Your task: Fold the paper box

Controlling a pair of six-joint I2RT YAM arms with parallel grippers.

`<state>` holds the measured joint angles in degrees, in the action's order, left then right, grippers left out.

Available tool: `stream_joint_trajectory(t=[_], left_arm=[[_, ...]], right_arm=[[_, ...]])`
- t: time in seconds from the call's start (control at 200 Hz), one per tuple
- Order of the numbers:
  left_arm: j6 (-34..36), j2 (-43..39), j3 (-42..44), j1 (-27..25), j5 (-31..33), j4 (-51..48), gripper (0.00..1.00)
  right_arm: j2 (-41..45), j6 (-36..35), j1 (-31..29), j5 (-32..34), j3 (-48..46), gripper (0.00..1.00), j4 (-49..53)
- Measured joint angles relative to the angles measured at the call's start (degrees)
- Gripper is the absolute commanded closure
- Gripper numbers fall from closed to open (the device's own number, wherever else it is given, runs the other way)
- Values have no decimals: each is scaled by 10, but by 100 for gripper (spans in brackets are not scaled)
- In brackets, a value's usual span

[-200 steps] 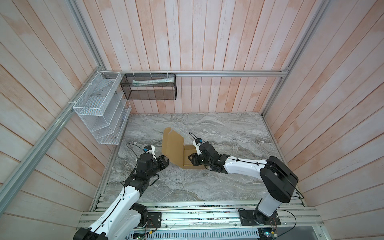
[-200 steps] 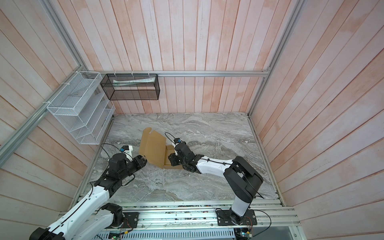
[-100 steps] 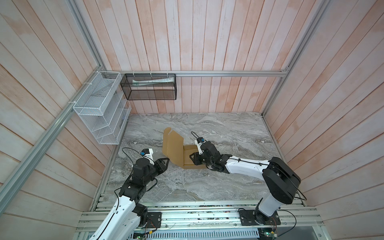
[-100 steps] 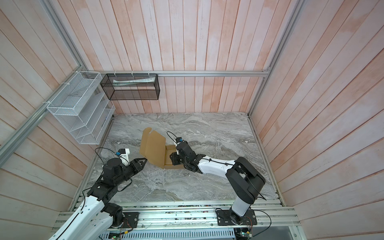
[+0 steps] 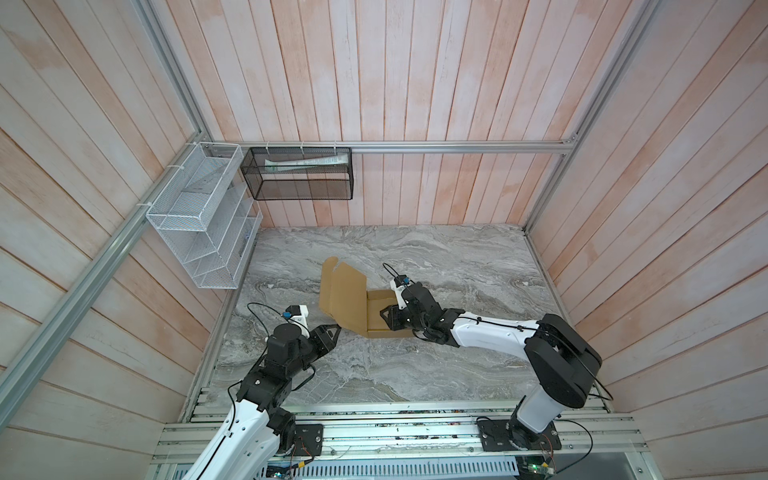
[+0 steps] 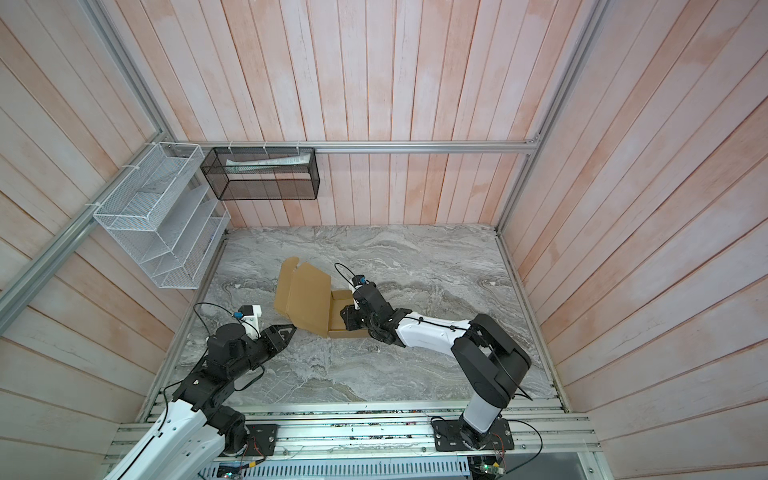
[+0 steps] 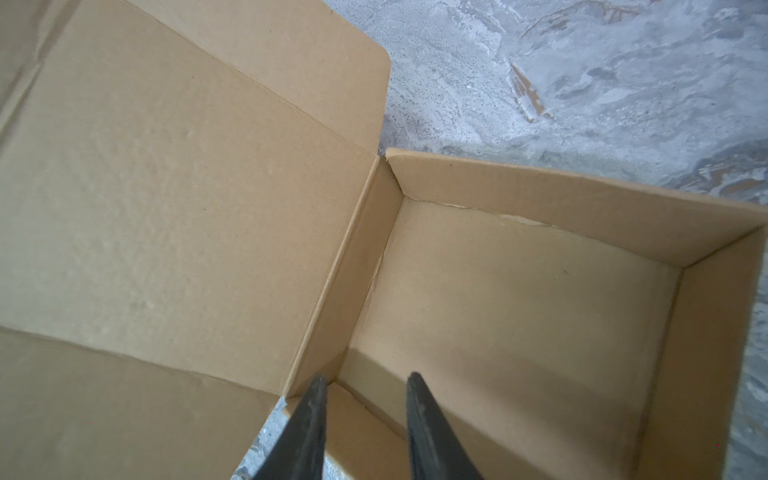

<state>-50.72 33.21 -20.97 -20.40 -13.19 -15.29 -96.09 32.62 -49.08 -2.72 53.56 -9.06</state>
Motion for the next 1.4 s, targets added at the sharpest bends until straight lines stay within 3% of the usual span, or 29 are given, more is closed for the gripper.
stream_joint_trajectory(t=[0.695, 1.175, 1.4], left_arm=[[-43, -70, 2, -26, 18, -49, 55], [-61, -57, 14, -33, 26, -46, 55], [-80, -40, 47, -43, 37, 4, 55]], right_arm=[[0, 8, 0, -6, -15, 66, -6], [0, 8, 0, -12, -15, 67, -6], [0, 8, 0, -15, -15, 66, -6]])
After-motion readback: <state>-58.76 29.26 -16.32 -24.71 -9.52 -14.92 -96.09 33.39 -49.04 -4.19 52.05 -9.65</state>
